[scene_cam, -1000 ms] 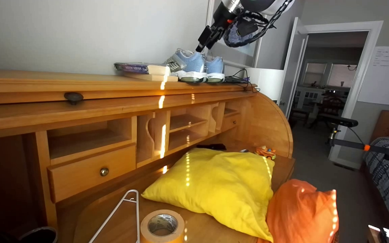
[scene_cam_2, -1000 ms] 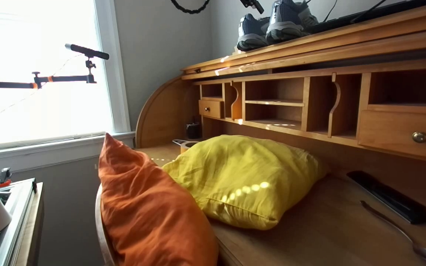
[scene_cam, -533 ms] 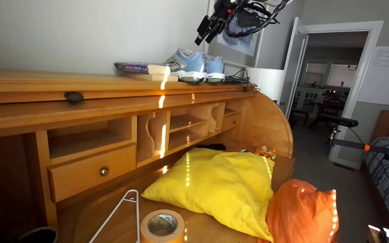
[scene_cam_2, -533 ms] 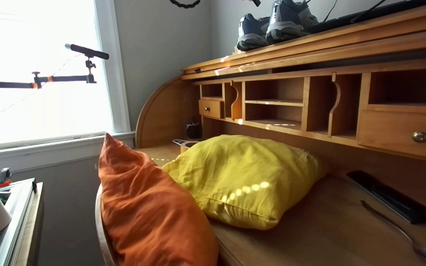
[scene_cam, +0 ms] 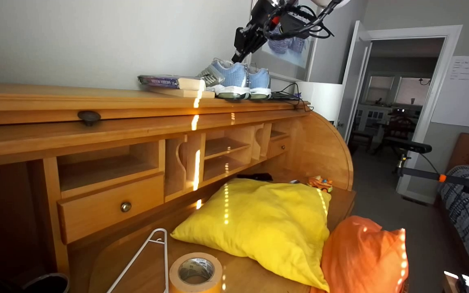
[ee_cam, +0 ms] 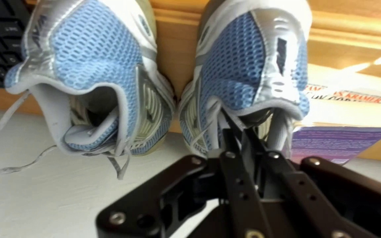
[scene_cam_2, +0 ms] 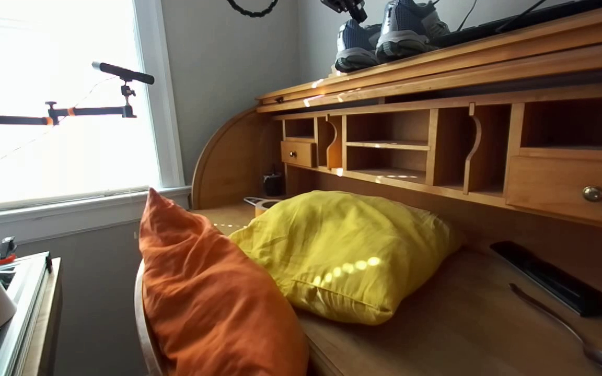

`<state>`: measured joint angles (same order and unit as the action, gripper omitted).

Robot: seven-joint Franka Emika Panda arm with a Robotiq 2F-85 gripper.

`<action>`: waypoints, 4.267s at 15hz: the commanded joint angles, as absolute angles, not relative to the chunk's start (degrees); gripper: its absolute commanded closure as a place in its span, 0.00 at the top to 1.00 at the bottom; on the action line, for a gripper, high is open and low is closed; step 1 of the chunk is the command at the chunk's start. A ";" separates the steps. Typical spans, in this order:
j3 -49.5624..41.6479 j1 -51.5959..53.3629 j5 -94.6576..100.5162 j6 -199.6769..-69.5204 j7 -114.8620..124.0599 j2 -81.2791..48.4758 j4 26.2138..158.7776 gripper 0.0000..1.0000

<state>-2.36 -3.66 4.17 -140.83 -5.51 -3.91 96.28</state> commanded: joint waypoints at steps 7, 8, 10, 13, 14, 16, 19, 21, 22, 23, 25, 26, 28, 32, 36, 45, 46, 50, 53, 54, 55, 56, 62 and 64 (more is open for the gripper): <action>-2.36 -3.29 3.39 -129.00 -4.48 0.47 99.47 0.00; -2.46 -3.32 3.84 -128.18 -4.31 1.12 99.87 0.00; -2.60 -3.35 4.40 -126.09 -4.22 2.45 100.73 0.00; -2.62 -3.32 5.84 -122.17 -4.08 4.55 102.44 0.00; -2.59 -3.33 6.59 -120.50 -4.06 5.27 103.07 0.00; -2.45 -3.40 9.33 -116.88 -3.94 6.64 104.15 0.00; -1.98 -3.30 13.66 -110.47 -3.90 9.05 105.12 0.00; -1.59 -3.14 15.60 -106.00 -4.61 10.42 105.48 0.00; -1.36 -3.06 16.43 -104.26 -4.80 11.21 105.95 0.00; -1.14 -2.98 17.03 -102.86 -4.90 11.83 106.35 0.00; -0.89 -2.87 17.33 -101.91 -4.79 12.79 106.94 0.00; -0.78 -2.81 17.45 -103.79 -4.19 13.33 107.39 0.00; -0.87 -2.54 16.43 -108.20 -4.40 14.57 108.52 0.00; -1.27 -2.51 15.83 -119.96 -4.18 14.70 110.28 0.00; -2.66 -2.78 13.14 -127.82 -5.28 13.18 112.38 0.00; -4.59 -2.07 2.13 -140.92 -10.61 10.58 115.56 0.00; -4.36 -2.47 2.95 -140.33 -9.96 10.16 115.45 0.00; -4.21 -3.03 4.77 -136.94 -9.94 9.16 115.30 0.00; -3.87 -3.56 7.13 -134.26 -8.63 9.44 115.67 0.00; -3.68 -3.61 7.96 -133.02 -8.16 9.87 115.68 0.00; -3.55 -3.53 8.54 -131.61 -8.30 10.33 115.72 0.00; -3.37 -3.56 9.63 -130.02 -8.00 10.64 115.64 0.00; -1.38 -3.86 21.40 -117.90 -4.58 13.80 115.31 0.00; -0.96 -3.82 23.82 -115.79 -3.73 14.27 114.91 0.00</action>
<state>-2.16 -3.22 19.90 -119.45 -5.62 12.68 114.62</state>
